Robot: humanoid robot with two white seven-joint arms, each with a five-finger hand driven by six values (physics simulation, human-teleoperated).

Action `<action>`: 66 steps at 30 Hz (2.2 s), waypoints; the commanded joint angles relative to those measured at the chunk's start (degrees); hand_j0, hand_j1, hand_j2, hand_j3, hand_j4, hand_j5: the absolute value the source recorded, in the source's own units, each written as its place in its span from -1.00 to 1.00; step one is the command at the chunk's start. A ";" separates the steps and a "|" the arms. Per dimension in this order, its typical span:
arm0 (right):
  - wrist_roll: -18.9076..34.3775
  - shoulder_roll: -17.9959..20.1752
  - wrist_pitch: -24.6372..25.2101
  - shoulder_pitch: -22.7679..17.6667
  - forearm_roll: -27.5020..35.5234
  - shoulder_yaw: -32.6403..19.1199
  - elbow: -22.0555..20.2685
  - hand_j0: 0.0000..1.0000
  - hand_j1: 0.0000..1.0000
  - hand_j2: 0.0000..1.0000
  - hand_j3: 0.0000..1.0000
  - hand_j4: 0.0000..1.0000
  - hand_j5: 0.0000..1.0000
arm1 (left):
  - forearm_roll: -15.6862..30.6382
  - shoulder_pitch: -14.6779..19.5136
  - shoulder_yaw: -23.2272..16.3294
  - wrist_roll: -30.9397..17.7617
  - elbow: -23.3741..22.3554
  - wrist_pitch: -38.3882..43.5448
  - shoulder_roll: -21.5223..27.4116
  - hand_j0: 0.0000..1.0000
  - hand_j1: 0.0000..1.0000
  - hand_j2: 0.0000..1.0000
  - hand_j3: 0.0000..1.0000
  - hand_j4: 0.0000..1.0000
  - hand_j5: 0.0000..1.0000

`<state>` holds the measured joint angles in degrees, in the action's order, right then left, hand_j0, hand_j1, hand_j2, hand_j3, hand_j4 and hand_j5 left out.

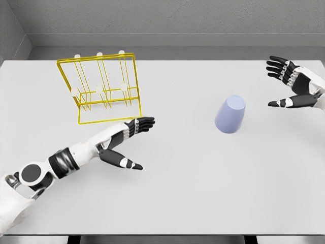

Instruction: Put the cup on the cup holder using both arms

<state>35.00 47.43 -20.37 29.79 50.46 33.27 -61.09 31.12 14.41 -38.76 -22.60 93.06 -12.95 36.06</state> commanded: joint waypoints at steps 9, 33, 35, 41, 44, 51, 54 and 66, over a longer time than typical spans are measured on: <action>0.00 0.38 -3.01 -0.26 -1.94 -0.14 0.45 1.00 1.00 1.00 1.00 1.00 1.00 | -1.68 0.26 -0.26 2.03 0.01 -1.02 -2.13 1.00 1.00 1.00 1.00 1.00 1.00; 0.00 -5.24 -7.49 -4.57 -9.42 1.27 1.94 1.00 1.00 1.00 1.00 1.00 1.00 | -5.72 0.70 -0.26 5.99 -6.58 -2.95 -6.96 1.00 1.00 1.00 1.00 1.00 1.00; 0.00 -6.74 -7.40 -4.39 -9.86 1.35 3.08 1.00 1.00 1.00 1.00 1.00 1.00 | -5.72 0.79 -0.26 5.99 -6.93 -2.95 -7.67 1.00 1.00 1.00 1.00 1.00 1.00; 0.00 -6.83 -7.40 -4.04 -9.86 1.18 4.66 1.00 1.00 1.00 1.00 1.00 1.00 | -5.55 0.88 -0.09 5.90 -7.55 -2.95 -8.11 1.00 1.00 1.00 1.00 1.00 1.00; 0.00 -7.62 -7.40 -3.69 -9.86 1.00 5.81 1.00 1.00 1.00 1.00 1.00 1.00 | -5.63 0.79 -0.17 5.90 -7.46 -3.04 -8.11 1.00 1.00 1.00 1.00 1.00 1.00; 0.00 -9.29 -7.23 -3.69 -9.86 1.18 7.13 1.00 1.00 1.00 1.00 1.00 1.00 | -5.63 0.79 0.35 5.90 -7.55 -2.95 -7.58 1.00 1.00 1.00 1.00 1.00 1.00; 0.00 -9.64 -7.23 -3.60 -9.86 1.18 7.39 1.00 1.00 1.00 1.00 1.00 1.00 | -5.72 0.79 0.35 5.98 -7.63 -2.87 -7.84 1.00 1.00 1.00 1.00 1.00 1.00; 0.00 -11.66 -7.14 -2.90 -9.94 1.62 8.09 1.00 1.00 1.00 1.00 1.00 1.00 | -5.72 0.70 0.35 5.81 -7.63 -3.13 -7.49 1.00 1.00 1.00 1.00 1.00 1.00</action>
<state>35.00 35.91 -27.56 26.89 40.18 34.89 -52.84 25.20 15.12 -38.45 -16.75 85.44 -16.05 28.47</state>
